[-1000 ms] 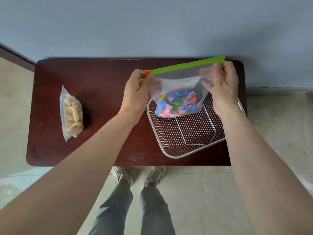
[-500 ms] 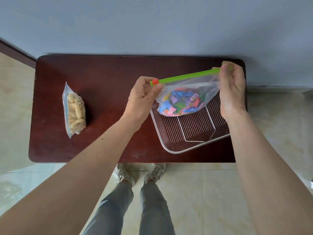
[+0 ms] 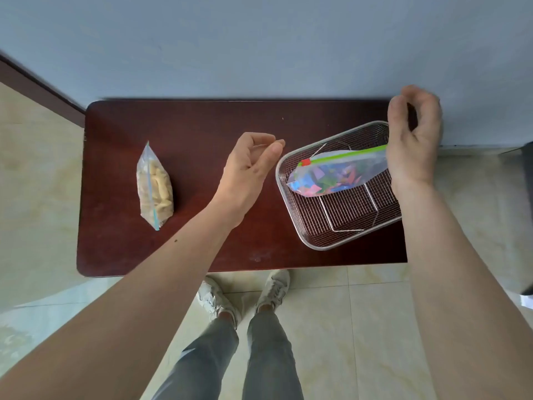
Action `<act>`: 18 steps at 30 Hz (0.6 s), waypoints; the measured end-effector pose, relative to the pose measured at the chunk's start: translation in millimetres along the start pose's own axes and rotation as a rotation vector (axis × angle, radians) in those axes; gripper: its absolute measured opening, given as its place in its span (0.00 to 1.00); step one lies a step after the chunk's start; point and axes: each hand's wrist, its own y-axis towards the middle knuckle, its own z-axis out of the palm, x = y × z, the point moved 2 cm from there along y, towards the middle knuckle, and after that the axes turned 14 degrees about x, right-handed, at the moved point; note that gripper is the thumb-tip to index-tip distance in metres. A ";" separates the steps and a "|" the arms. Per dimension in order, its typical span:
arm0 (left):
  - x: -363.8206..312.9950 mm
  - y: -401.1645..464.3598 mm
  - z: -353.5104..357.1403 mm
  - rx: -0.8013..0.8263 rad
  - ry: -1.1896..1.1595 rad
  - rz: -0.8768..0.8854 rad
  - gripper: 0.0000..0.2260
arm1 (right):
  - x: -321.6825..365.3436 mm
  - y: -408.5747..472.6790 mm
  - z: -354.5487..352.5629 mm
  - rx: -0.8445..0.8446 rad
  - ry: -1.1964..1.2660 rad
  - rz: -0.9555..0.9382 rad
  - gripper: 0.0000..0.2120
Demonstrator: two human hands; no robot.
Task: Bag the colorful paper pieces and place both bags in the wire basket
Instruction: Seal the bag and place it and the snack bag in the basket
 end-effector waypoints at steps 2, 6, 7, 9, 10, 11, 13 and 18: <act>1.9 -10.1 -15.4 -0.030 0.004 -0.003 0.13 | 21.4 -7.9 11.8 -0.021 -0.050 -0.078 0.18; 11.1 -30.1 -42.3 -0.101 -0.023 0.000 0.10 | 65.7 -27.2 46.4 0.036 -0.060 -0.156 0.17; 13.8 -35.8 -49.2 -0.134 -0.036 0.005 0.08 | 76.4 -32.3 56.6 0.054 -0.048 -0.170 0.16; 20.9 -48.4 -66.6 -0.218 -0.049 0.016 0.06 | 97.2 -42.5 83.7 0.100 -0.018 -0.192 0.15; 24.7 -53.9 -73.3 -0.260 -0.050 0.013 0.06 | 106.7 -47.4 96.8 0.138 0.006 -0.192 0.14; 28.4 -59.5 -79.3 -0.304 -0.048 0.003 0.06 | 115.1 -52.4 110.6 0.189 0.046 -0.180 0.12; 37.3 -70.3 -92.7 -0.417 -0.038 -0.031 0.08 | 126.7 -63.5 143.6 0.330 0.166 -0.142 0.08; 62.7 -90.0 -118.0 -0.661 0.104 -0.209 0.13 | 128.9 -85.0 222.0 0.648 0.223 0.021 0.10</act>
